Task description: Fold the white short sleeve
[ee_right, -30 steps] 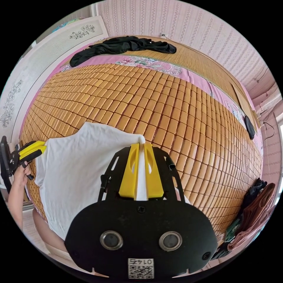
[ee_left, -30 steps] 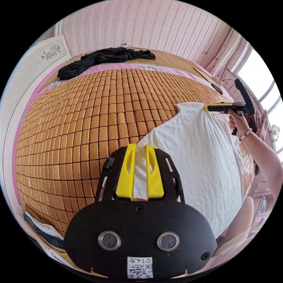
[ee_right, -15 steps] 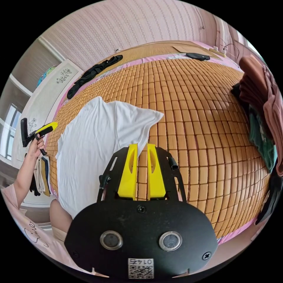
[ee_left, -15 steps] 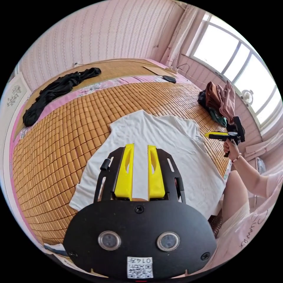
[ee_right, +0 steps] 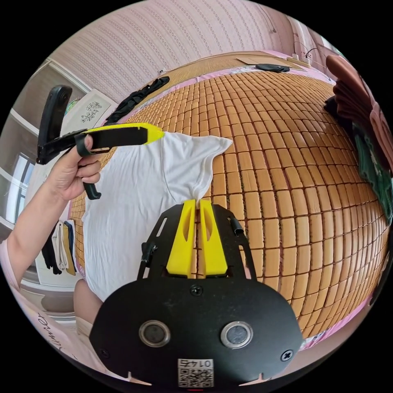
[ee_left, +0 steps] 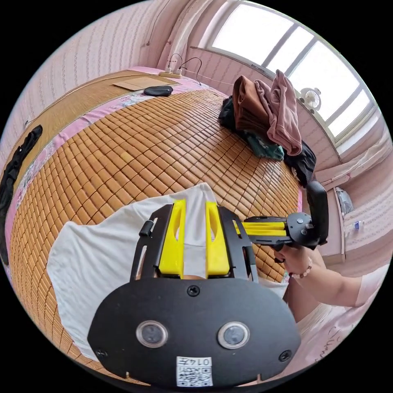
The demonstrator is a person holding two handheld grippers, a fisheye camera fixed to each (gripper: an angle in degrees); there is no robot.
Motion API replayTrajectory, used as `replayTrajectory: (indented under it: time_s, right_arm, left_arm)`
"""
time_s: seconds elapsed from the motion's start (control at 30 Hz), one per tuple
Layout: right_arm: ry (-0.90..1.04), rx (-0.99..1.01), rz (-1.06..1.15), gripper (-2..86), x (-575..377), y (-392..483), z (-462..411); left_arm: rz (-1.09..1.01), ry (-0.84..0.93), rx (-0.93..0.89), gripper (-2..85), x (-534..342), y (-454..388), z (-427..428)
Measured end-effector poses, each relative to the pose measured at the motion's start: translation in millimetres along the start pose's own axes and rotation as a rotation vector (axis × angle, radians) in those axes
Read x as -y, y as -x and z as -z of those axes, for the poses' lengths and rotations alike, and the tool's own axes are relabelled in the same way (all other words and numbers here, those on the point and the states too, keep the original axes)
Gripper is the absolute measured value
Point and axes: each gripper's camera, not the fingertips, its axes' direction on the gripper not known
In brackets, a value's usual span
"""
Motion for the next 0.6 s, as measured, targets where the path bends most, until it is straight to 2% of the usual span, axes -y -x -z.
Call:
replayTrajectory:
  time_s: [0.1, 0.23, 0.33, 0.43, 0.6]
  right_arm:
    - [-0.018, 0.042, -0.001, 1.1, -6.7, -11.0, 8.8]
    - [-0.047, 0.078, -0.017, 0.9, -15.8, -24.0, 20.8]
    - [-0.057, 0.093, -0.028, 0.9, -19.8, -31.5, 27.5]
    - [-0.059, 0.101, -0.041, 0.9, -22.4, -36.9, 32.9]
    - [-0.098, 0.097, -0.022, 0.8, -27.5, -36.3, 45.6]
  left_arm:
    - [-0.003, 0.025, 0.016, 8.4, 30.9, -12.8, -28.7]
    - [-0.022, 0.139, 0.146, 8.7, 49.0, -21.8, -64.7]
    - [-0.046, 0.107, 0.205, 5.1, 49.4, -22.3, -65.9]
    - [0.015, 0.089, 0.132, 2.0, 51.2, -11.4, -63.0]
    - [0.125, -0.096, -0.015, 0.4, 34.8, 12.6, -23.4]
